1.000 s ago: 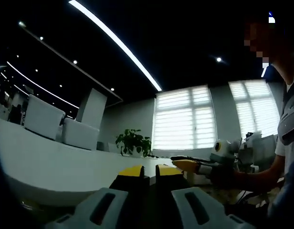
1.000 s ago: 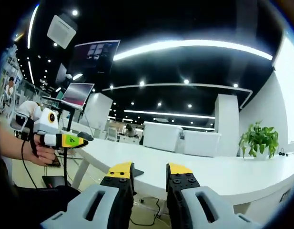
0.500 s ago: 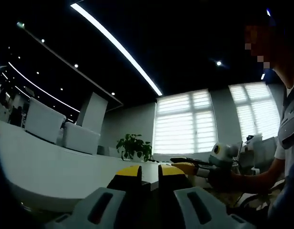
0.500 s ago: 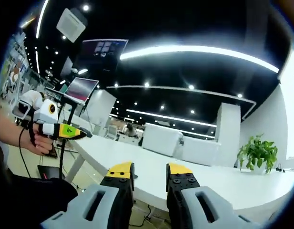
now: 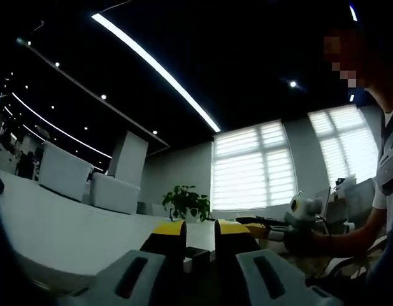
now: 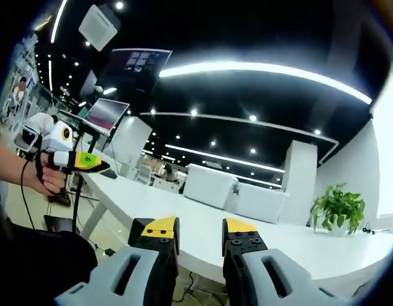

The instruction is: Clamp the fixed fixture on the desktop, loosen the retaining clip, secure it to the edge of the desk, and tighten the retaining clip.

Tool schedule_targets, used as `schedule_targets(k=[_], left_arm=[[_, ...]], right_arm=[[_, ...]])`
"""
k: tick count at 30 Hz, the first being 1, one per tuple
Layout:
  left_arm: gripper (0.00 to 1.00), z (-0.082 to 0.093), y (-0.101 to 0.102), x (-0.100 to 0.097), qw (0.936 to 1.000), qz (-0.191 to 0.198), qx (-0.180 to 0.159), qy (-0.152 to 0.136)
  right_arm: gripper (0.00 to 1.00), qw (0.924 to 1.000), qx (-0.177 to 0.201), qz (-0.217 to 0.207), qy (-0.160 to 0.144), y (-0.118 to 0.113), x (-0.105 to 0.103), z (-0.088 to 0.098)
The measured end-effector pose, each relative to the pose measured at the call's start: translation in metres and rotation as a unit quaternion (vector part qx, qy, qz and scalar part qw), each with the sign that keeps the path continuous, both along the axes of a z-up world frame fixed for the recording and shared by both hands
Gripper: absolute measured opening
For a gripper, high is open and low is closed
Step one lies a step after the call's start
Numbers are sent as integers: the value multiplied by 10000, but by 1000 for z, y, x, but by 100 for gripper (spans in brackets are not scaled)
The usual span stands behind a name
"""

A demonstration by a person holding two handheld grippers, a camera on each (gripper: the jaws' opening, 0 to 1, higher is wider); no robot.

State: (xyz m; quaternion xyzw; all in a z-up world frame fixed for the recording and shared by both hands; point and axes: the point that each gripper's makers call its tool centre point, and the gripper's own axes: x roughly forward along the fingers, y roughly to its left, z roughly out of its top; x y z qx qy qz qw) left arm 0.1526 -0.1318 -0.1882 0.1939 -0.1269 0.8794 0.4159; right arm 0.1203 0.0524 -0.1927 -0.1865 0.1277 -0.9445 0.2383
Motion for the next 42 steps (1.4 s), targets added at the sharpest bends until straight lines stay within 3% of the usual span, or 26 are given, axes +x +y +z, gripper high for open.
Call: schedule_targets(k=[8, 22, 37, 42], left_arm=[[20, 7, -11, -3, 9997, 216, 87, 103], [20, 13, -20, -5, 9983, 514, 130, 230], [23, 11, -24, -9, 9979, 592, 127, 241], [23, 12, -26, -8, 9977, 609, 151, 258]], right_arm=[[25, 9988, -458, -128, -151, 20, -5, 0], [25, 9963, -760, -383, -86, 45, -12, 8], [26, 9968, -699, -364, -121, 40, -13, 3], [26, 9958, -840, -312, -191, 39, -12, 2]])
